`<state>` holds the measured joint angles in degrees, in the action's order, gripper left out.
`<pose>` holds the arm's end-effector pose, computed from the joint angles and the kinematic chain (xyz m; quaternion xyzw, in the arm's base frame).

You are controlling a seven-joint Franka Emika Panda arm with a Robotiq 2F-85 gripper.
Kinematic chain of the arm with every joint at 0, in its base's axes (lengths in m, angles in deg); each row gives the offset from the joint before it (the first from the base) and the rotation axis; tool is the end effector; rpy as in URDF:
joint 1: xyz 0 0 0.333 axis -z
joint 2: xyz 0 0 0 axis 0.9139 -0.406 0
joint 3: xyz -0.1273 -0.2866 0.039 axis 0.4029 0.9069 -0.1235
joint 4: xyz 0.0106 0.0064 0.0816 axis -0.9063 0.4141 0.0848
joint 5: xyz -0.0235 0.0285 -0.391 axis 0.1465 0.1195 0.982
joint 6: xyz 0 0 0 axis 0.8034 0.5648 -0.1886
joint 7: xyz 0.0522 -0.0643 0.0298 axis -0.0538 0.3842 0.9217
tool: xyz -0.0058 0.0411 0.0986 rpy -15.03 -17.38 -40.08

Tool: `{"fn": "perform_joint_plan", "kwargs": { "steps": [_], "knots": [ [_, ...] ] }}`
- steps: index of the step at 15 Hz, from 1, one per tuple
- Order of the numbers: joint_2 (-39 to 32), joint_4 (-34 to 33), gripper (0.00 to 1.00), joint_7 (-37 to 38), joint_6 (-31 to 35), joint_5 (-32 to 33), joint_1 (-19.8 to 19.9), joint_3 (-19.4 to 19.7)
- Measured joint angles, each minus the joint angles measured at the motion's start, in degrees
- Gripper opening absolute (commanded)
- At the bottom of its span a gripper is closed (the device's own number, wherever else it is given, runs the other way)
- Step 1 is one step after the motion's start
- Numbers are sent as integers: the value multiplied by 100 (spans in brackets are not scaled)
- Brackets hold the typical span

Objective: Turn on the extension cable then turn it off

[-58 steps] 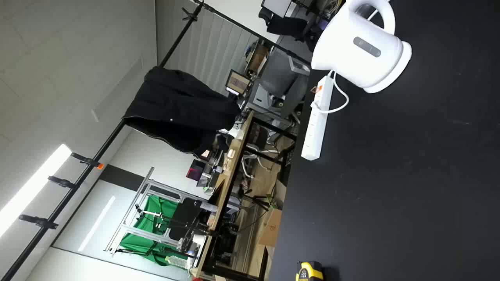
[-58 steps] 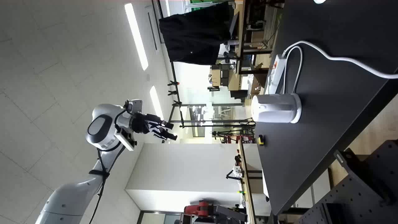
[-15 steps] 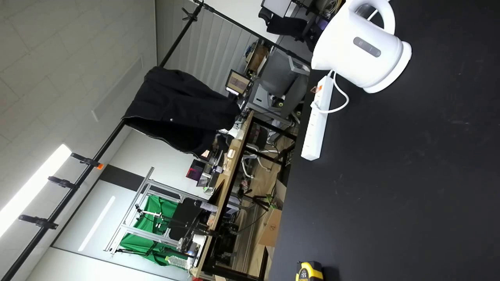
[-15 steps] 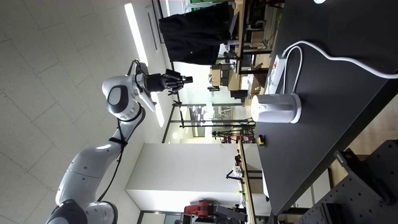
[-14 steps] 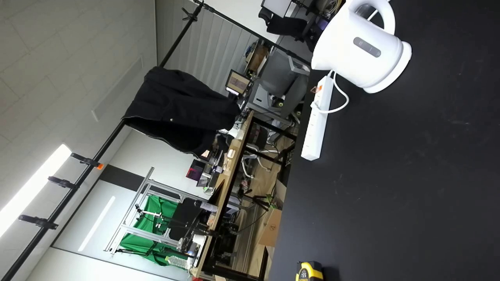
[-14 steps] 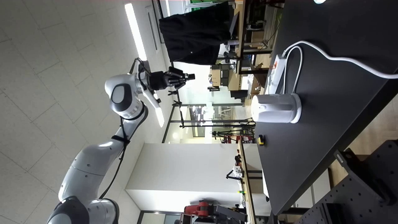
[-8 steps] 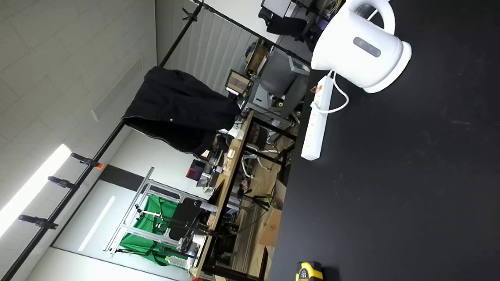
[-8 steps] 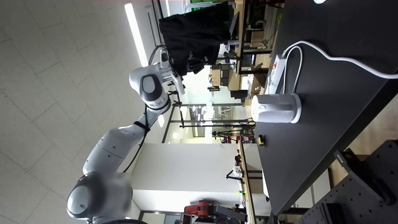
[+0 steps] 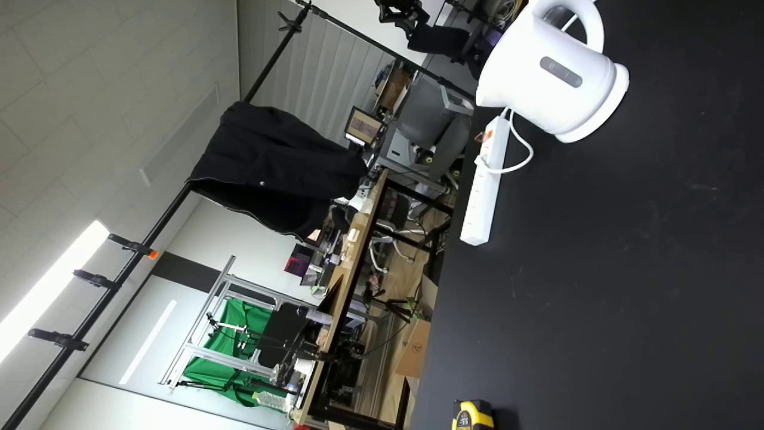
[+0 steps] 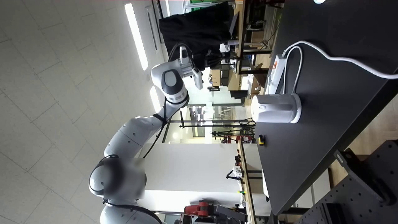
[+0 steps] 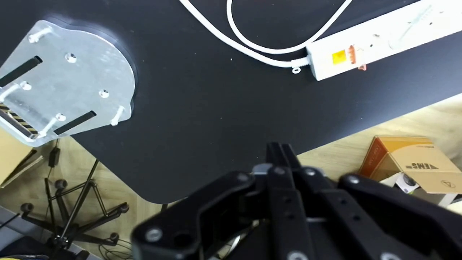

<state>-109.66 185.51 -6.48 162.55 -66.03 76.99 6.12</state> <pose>0.6500 -0.2457 0.3570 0.9556 -0.2452 0.1616 0.0239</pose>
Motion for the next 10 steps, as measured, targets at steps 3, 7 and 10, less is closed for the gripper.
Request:
{"fn": "perform_joint_plan", "kwargs": {
  "steps": [3, 7, 10],
  "knots": [
    [2, -48, 1, 5, 0, 0, 3, 10],
    [2, -58, 1, 8, -1, 0, 3, 11],
    [1, -57, 0, -1, -1, 0, 10, 0]
  ]
}}
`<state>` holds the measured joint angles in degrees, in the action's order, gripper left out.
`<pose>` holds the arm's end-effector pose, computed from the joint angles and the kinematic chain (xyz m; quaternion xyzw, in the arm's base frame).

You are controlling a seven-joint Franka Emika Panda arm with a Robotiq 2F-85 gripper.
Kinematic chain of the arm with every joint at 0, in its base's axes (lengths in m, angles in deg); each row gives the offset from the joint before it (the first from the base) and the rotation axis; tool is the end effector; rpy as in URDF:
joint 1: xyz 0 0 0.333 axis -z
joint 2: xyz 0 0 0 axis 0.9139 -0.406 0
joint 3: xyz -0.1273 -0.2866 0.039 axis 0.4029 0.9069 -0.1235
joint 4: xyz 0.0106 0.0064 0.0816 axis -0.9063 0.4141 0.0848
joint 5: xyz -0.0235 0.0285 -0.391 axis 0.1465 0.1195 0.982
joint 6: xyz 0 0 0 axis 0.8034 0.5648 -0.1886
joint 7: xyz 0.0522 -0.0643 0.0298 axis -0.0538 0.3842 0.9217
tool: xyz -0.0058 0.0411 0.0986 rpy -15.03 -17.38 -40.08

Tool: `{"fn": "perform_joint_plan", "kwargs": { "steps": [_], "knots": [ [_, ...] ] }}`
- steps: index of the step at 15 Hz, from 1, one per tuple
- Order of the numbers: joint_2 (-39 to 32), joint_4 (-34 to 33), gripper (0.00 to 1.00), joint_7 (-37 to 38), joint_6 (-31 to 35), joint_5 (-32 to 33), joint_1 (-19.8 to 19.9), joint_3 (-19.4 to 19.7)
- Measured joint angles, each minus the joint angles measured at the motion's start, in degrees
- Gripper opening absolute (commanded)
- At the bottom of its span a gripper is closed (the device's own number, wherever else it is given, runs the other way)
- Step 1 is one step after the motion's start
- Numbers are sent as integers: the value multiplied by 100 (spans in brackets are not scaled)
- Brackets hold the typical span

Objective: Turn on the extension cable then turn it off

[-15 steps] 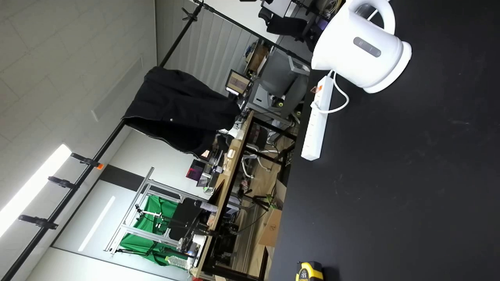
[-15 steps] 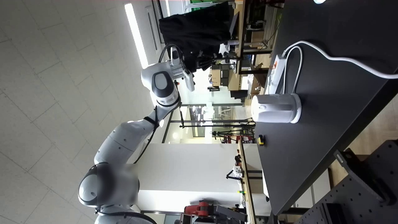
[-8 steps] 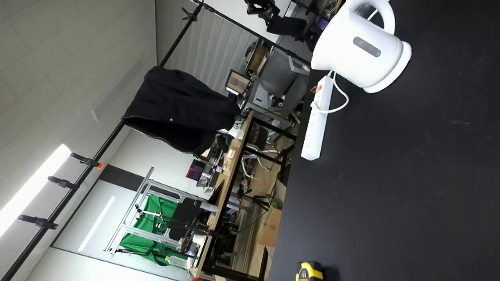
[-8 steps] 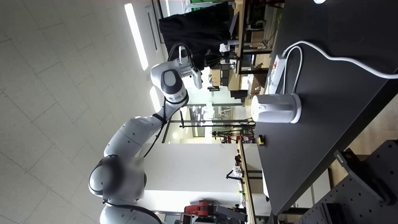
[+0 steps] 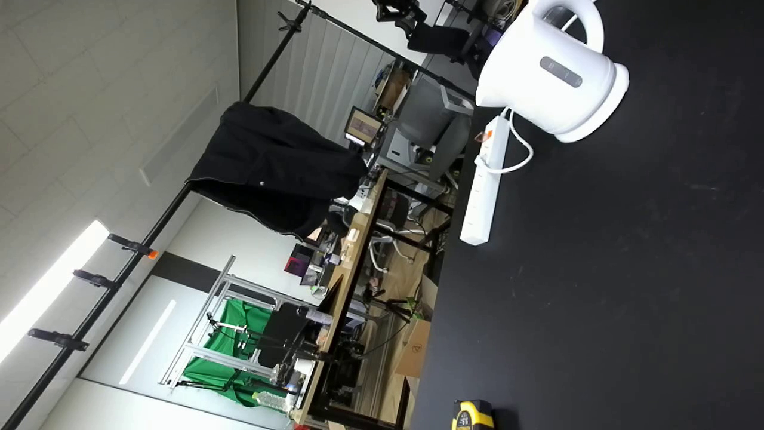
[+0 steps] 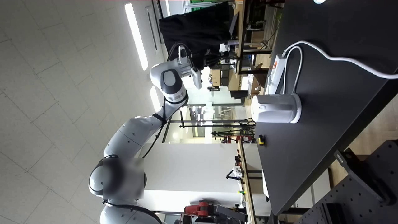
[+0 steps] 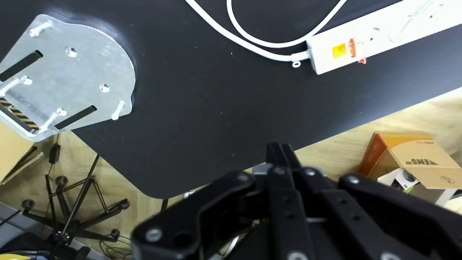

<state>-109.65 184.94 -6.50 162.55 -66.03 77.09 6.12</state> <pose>0.6517 -0.2472 0.3619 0.9547 -0.2453 0.1665 0.0246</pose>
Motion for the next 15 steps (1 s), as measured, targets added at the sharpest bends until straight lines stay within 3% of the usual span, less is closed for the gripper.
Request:
{"fn": "perform_joint_plan", "kwargs": {
  "steps": [7, 15],
  "knots": [
    [-555, -279, 0, -31, 498, -146, 30, -321],
    [-1960, -1551, 0, -31, 689, -123, -7, -630]
  ]
}}
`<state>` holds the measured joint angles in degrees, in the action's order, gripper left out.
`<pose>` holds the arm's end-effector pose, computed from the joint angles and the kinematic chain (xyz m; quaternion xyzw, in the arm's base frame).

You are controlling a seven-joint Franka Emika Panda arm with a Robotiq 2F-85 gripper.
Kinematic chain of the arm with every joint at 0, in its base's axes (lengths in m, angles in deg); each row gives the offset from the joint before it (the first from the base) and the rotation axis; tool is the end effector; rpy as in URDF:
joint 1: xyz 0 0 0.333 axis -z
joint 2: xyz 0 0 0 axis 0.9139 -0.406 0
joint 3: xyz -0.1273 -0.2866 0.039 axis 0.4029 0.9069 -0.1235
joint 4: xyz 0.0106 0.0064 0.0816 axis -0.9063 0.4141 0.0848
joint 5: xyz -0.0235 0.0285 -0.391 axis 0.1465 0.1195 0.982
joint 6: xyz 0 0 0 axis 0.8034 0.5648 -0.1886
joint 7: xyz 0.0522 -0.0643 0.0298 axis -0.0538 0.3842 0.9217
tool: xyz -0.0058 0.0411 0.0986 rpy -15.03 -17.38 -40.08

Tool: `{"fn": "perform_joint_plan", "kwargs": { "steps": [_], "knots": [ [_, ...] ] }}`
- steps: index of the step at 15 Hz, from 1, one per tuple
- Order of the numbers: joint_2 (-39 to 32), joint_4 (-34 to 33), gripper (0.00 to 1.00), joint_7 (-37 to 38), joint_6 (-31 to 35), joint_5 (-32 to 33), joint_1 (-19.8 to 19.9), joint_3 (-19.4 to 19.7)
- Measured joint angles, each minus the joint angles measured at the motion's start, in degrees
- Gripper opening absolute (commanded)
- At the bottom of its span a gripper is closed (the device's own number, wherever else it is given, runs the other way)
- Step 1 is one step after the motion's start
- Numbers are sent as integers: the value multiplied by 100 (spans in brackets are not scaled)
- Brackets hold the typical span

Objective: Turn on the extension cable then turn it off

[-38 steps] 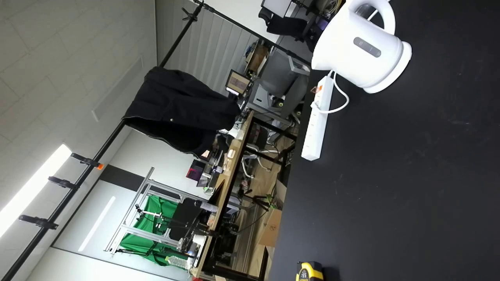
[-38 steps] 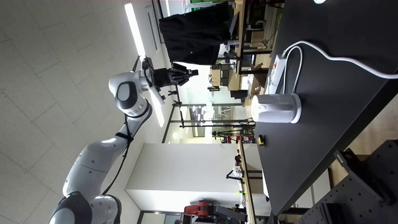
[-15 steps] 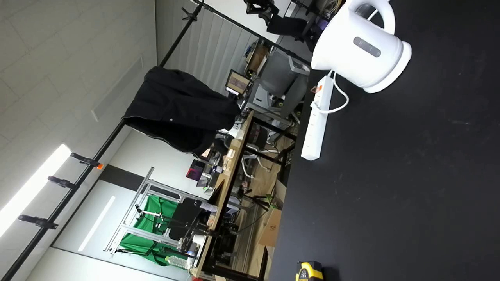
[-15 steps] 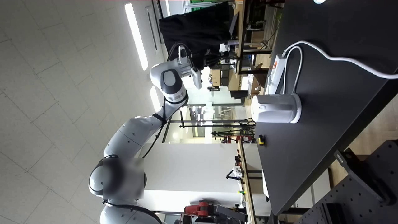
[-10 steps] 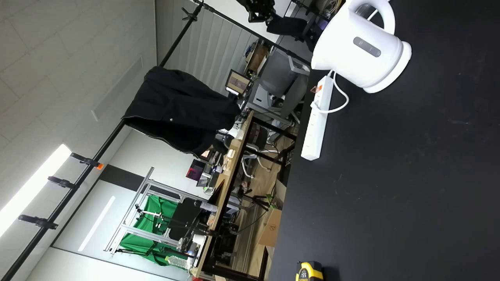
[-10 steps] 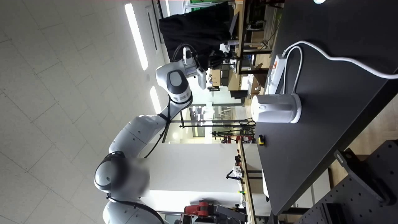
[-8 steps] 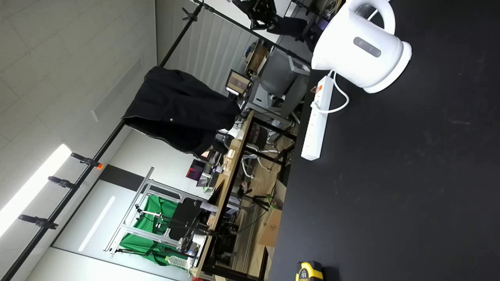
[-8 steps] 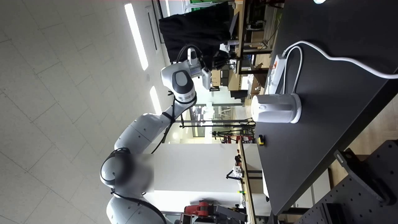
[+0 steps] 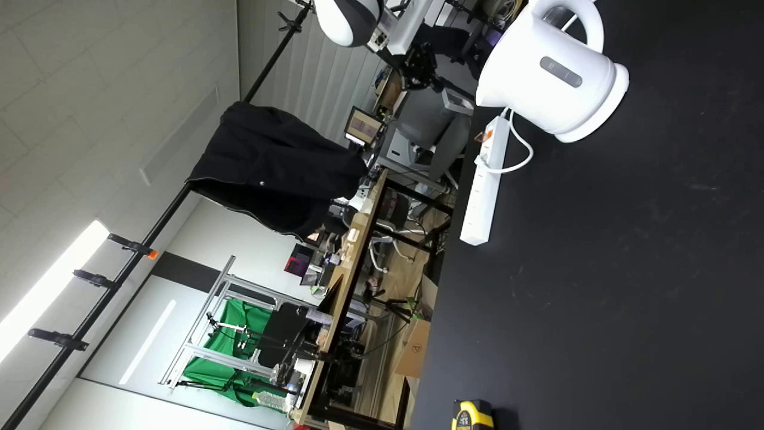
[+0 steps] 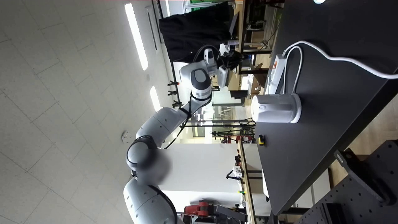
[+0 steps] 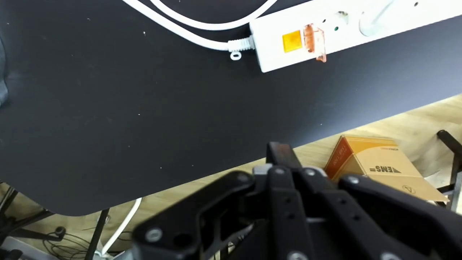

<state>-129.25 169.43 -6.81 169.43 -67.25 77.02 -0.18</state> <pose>0.7336 -0.1944 0.2519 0.9613 -0.1994 0.1899 0.0013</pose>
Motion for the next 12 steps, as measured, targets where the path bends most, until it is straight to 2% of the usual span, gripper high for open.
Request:
{"fn": "perform_joint_plan", "kwargs": {
  "steps": [5, 12],
  "knots": [
    [-964, -1038, 0, 0, -499, 17, -28, -2],
    [-1498, -1587, 1, 13, -1051, 31, -140, -22]
  ]
}}
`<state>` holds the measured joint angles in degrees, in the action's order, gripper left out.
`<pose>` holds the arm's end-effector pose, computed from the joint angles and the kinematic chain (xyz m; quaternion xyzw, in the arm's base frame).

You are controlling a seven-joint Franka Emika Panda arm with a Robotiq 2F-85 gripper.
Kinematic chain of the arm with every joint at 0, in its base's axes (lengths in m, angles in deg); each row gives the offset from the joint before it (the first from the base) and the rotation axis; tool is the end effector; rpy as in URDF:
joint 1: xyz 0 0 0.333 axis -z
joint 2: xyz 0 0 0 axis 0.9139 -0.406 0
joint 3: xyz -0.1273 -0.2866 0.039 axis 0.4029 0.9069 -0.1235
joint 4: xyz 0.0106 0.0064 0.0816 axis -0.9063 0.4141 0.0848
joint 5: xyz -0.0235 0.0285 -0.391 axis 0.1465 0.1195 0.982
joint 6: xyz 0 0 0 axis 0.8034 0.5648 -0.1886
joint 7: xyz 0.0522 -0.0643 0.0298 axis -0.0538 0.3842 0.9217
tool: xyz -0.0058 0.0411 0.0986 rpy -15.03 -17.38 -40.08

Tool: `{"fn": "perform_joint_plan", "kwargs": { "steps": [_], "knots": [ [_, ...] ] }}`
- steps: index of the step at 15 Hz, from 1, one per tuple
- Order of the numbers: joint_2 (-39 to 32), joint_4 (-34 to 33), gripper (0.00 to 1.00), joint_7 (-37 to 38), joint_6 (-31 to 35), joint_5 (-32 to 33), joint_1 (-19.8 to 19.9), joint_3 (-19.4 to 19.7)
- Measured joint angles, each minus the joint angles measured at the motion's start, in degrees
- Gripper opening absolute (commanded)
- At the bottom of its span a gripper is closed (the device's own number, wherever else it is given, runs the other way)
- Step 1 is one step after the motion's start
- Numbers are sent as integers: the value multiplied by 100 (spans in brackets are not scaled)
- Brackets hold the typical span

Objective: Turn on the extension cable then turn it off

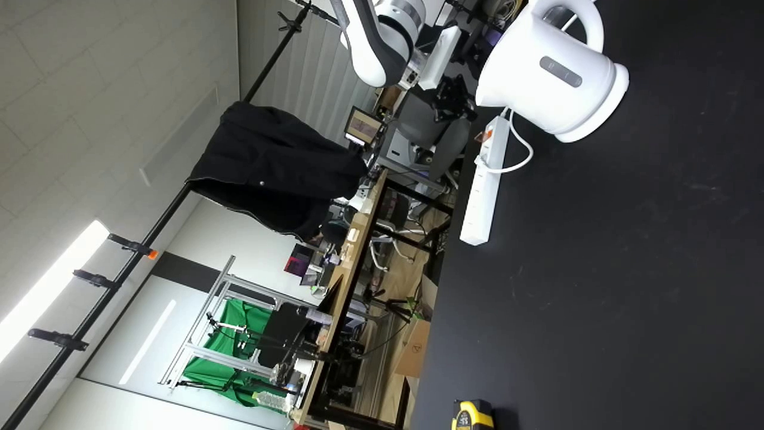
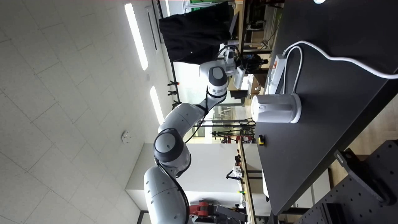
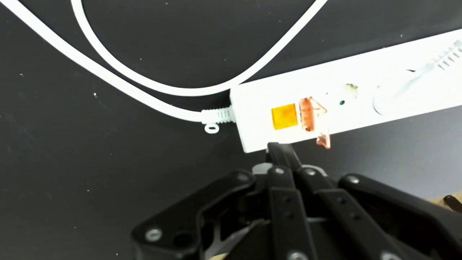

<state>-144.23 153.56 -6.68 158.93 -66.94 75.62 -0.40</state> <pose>0.7614 -0.1702 0.1588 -0.9784 0.1767 -0.1070 0.0067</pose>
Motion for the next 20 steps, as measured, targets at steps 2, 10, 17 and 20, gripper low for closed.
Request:
{"fn": "perform_joint_plan", "kwargs": {
  "steps": [2, 10, 17, 20],
  "knots": [
    [-4, -30, 1, 0, -25, 0, 0, 8],
    [-81, -41, 0, -40, -50, -1, 9, 3],
    [-283, -49, 0, -146, 384, -19, 52, -189],
    [-316, -52, 0, -197, 496, -19, 73, -244]
  ]
}}
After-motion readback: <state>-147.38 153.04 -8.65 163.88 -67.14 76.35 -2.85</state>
